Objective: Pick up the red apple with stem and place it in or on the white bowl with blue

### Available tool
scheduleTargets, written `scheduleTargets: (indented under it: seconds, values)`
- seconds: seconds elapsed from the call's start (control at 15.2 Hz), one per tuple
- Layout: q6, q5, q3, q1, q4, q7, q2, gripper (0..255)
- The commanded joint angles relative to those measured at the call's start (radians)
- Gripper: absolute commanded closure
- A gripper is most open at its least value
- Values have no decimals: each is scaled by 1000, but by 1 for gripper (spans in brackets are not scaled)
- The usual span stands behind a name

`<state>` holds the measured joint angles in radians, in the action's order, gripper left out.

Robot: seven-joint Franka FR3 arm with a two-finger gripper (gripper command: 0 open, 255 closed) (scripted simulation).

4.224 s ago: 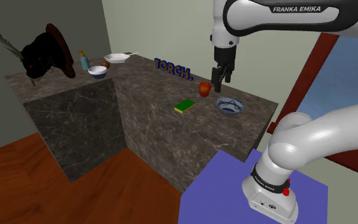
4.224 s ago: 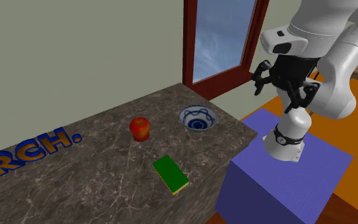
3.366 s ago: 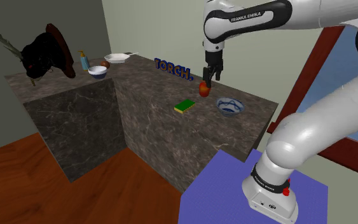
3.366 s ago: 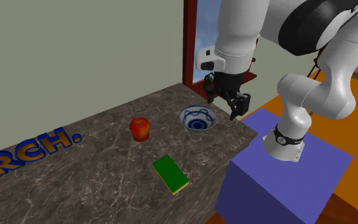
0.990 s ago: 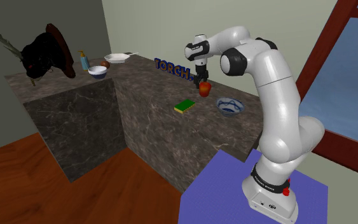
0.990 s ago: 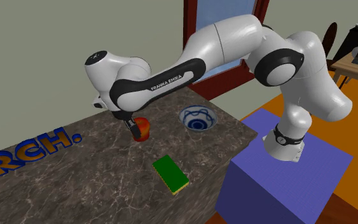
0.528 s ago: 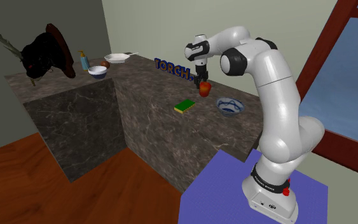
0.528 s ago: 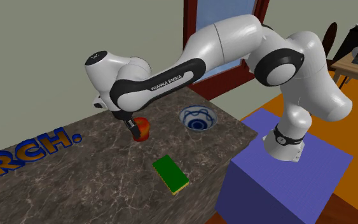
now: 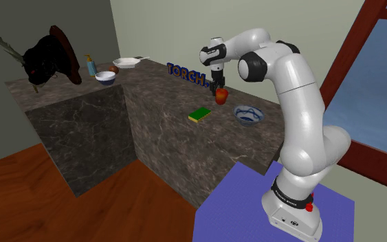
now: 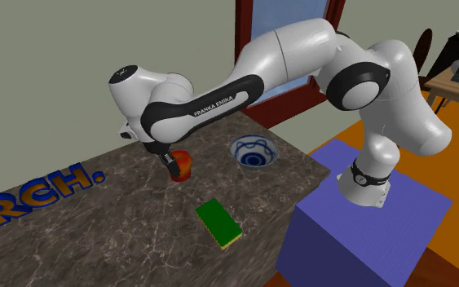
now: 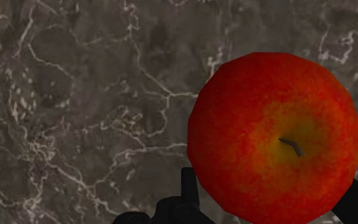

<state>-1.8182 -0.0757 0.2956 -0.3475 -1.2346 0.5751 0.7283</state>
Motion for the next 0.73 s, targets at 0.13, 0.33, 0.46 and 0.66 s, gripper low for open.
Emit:
scheduleTargets:
  seconds: [0.13,0.33,0.46,0.66]
  values:
    - [24,2,2,-1,15,1,-6,255]
    - [58,4,3,-3,41,3,-15,255]
    - [82,5,4,-4,60,4,-20,255]
    - [119,6,6,-6,93,5,-25,255]
